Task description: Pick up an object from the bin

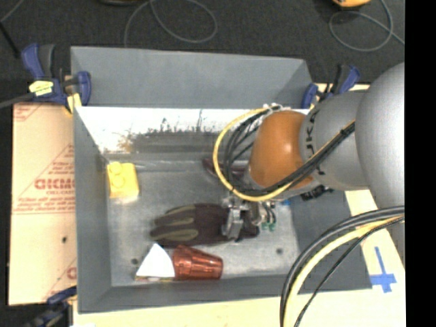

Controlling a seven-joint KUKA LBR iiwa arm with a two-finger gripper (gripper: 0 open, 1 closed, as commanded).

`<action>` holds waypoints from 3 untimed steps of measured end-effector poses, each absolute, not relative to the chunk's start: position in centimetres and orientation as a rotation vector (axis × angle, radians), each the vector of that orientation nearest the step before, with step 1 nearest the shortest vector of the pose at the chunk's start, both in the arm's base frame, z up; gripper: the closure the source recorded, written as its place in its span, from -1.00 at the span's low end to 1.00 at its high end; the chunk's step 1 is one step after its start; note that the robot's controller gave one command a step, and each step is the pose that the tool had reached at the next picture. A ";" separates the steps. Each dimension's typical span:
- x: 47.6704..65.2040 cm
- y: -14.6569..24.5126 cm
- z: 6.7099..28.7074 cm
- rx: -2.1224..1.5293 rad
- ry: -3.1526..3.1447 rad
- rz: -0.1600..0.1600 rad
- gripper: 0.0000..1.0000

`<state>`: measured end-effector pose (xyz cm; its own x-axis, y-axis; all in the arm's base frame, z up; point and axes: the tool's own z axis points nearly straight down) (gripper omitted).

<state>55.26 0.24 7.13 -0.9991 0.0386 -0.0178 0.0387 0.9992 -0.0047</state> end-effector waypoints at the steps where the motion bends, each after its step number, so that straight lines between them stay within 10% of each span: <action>1: 55.1 0.2 7.5 0.060 3.126 -0.008 1.00; 3: 55.3 0.2 10.2 0.058 3.120 -0.007 1.00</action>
Offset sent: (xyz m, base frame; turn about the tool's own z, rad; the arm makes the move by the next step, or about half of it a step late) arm 0.0000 0.0001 0.0298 0.0000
